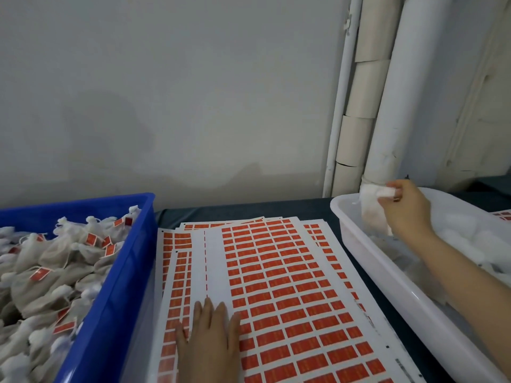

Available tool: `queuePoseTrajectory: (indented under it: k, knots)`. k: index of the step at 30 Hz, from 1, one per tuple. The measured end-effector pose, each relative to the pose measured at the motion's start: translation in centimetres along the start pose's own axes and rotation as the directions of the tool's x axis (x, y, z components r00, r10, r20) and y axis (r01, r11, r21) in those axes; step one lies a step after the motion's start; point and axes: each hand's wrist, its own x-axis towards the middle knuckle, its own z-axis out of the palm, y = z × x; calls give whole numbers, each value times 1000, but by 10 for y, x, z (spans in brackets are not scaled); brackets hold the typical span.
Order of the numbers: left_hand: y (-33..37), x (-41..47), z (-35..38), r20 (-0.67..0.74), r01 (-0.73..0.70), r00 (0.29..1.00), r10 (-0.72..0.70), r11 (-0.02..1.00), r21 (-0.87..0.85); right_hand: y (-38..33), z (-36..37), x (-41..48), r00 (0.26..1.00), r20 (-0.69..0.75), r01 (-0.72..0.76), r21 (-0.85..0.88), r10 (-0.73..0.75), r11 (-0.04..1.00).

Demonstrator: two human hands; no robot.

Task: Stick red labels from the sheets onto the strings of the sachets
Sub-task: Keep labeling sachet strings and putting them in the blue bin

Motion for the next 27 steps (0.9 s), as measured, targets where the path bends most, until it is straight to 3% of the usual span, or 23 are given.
queuePoseTrajectory:
  k: [5, 8, 11, 15, 17, 19, 23, 25, 27]
  knots:
    - [-4, -9, -20, -145, -23, 989, 17, 999, -38, -47, -16, -36, 993, 73, 83, 156, -96, 984]
    - [0, -14, -36, -212, -92, 977, 20, 939, -332, -72, -15, -67, 980, 156, 86, 210, -120, 974]
    - [13, -15, -55, -200, -218, 974, 102, 646, -732, -87, -3, -107, 943, 312, 19, 291, -114, 957]
    - [25, -12, -61, -153, -264, 925, 348, 299, -917, -91, 22, -157, 871, 481, -77, 340, -103, 937]
    - [24, -9, -54, -158, -258, 901, 405, 205, -944, -87, 36, -172, 861, 499, -99, 355, -99, 930]
    - [23, -8, -47, -159, -254, 913, 375, 220, -942, -81, 48, -183, 869, 490, -126, 350, -67, 928]
    - [23, -5, -33, -136, -185, 974, 184, 287, -940, -70, 64, -195, 923, 384, -167, 412, -5, 896]
    - [24, -4, -27, -180, -180, 983, 39, 398, -900, -65, 69, -201, 948, 314, -206, 469, 56, 859]
    - [24, -5, -22, -300, -237, 954, -28, 545, -804, -62, 73, -210, 939, 340, -220, 509, 41, 832]
